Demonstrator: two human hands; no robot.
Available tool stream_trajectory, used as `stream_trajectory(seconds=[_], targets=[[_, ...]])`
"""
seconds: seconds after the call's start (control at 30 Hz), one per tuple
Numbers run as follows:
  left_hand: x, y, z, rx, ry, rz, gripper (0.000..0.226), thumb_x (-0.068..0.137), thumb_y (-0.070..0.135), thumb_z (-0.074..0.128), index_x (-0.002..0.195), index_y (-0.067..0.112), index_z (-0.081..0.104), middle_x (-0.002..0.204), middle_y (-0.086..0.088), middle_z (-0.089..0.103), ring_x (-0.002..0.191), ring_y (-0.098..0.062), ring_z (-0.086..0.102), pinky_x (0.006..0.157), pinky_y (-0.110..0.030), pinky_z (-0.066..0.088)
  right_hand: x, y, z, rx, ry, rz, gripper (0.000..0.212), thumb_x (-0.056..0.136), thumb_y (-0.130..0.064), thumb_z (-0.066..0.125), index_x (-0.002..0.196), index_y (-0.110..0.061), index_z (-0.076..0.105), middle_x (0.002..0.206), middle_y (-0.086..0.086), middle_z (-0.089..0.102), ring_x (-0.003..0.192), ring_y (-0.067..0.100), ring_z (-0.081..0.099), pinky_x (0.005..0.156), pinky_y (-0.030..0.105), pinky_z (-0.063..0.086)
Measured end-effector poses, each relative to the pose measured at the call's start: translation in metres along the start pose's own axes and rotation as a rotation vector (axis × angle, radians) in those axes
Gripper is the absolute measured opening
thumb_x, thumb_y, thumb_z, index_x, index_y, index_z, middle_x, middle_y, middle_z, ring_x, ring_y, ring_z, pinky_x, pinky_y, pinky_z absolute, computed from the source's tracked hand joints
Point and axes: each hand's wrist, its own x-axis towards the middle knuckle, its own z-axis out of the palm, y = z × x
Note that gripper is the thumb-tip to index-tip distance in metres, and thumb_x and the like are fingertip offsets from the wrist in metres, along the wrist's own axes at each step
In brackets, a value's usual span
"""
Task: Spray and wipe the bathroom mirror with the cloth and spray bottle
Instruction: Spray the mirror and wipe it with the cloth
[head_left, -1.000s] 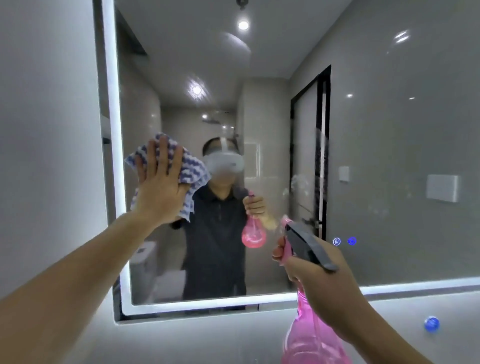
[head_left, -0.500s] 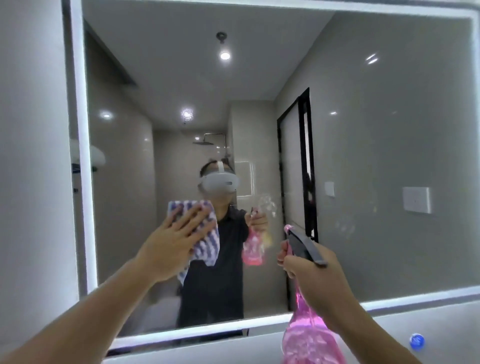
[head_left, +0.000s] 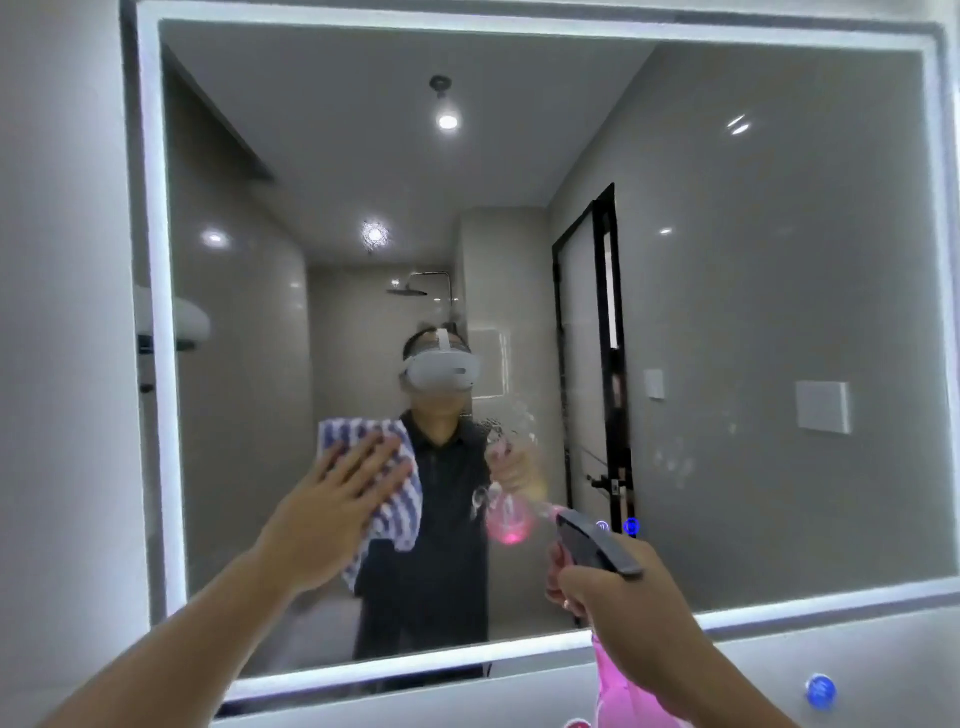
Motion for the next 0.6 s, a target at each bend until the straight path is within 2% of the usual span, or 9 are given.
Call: stream_trajectory(seconds=[0.1,0.17,0.23,0.33,0.4,0.43,0.47,0.53,0.6], targets=[[0.030,-0.050,-0.009,-0.052,0.007,-0.459,0.081,0.081,0.025,0.066,0.142,-0.003,0.021,0.148,-0.034,0.019,0.137,-0.049,0.015,0.111,-0.059,0.014,-0.004,-0.005,0.001,0.048,0.024,0.008,0.024,0.062,-0.005,0.051,0.082,-0.001,0.064,0.069,0.013,0.050,0.067,0.021,0.044,0.064,0.036,0.034],[0.040,-0.048,-0.011,-0.163,0.022,-0.575,0.076,0.084,0.019,0.061,0.143,-0.005,0.019,0.149,-0.035,0.012,0.139,-0.050,0.006,0.111,-0.060,0.007,-0.009,-0.010,0.001,0.018,0.051,-0.014,0.022,0.064,-0.003,0.051,0.083,0.007,0.059,0.072,0.015,0.050,0.068,0.020,0.043,0.063,0.033,0.033],[0.027,-0.017,0.002,-0.207,0.078,-0.480,0.066,0.090,0.021,0.047,0.144,0.000,0.016,0.151,-0.032,0.013,0.141,-0.046,0.000,0.112,-0.056,-0.004,-0.012,-0.016,0.001,-0.041,0.073,-0.070,0.020,0.070,0.000,0.051,0.087,0.010,0.055,0.073,0.020,0.049,0.068,0.020,0.043,0.060,0.032,0.035],[-0.038,0.068,0.037,-0.199,0.045,-0.014,0.058,0.086,0.024,0.034,0.142,0.011,0.034,0.154,-0.019,0.022,0.142,-0.037,0.016,0.115,-0.050,-0.010,-0.020,-0.033,0.008,-0.081,0.046,-0.152,0.022,0.075,0.002,0.051,0.078,-0.017,0.062,0.075,0.028,0.053,0.064,0.019,0.044,0.053,0.024,0.038],[-0.074,0.103,0.062,-0.136,-0.005,0.266,0.048,0.090,0.021,0.026,0.137,0.021,0.037,0.158,-0.014,0.001,0.144,-0.032,0.005,0.116,-0.047,-0.004,-0.023,-0.039,0.015,-0.079,0.029,-0.176,0.029,0.075,0.000,0.051,0.077,-0.027,0.061,0.070,0.016,0.056,0.058,0.015,0.042,0.047,0.019,0.035],[-0.080,0.108,0.070,-0.125,-0.020,0.329,0.045,0.095,0.020,0.019,0.137,0.021,0.034,0.158,-0.013,-0.009,0.144,-0.031,-0.004,0.116,-0.046,-0.001,-0.025,-0.042,0.017,-0.073,0.034,-0.181,0.028,0.074,-0.003,0.052,0.079,-0.028,0.062,0.071,0.013,0.058,0.058,0.015,0.043,0.048,0.019,0.035],[-0.078,0.105,0.072,-0.125,-0.009,0.352,0.045,0.097,0.023,0.017,0.141,0.020,0.028,0.157,-0.011,-0.014,0.144,-0.029,-0.008,0.115,-0.046,0.000,-0.027,-0.045,0.017,-0.066,0.039,-0.177,0.026,0.071,-0.007,0.053,0.079,-0.029,0.063,0.071,0.010,0.061,0.059,0.015,0.045,0.049,0.019,0.035],[-0.056,0.082,0.063,-0.170,0.081,0.278,0.058,0.091,0.032,0.031,0.146,0.017,0.021,0.158,-0.008,0.001,0.145,-0.026,-0.001,0.115,-0.046,0.001,-0.029,-0.048,0.015,-0.080,0.043,-0.168,0.023,0.069,-0.009,0.053,0.064,-0.030,0.062,0.056,-0.007,0.062,0.049,0.005,0.046,0.042,0.011,0.034],[-0.016,0.046,0.040,-0.200,0.170,-0.009,0.064,0.084,0.031,0.041,0.144,0.015,0.025,0.154,-0.009,0.024,0.144,-0.029,0.009,0.115,-0.049,0.000,-0.031,-0.049,0.011,-0.113,0.051,-0.165,0.040,0.076,0.003,0.051,0.046,-0.025,0.048,0.030,-0.013,0.045,0.030,-0.001,0.037,0.032,0.005,0.027]])
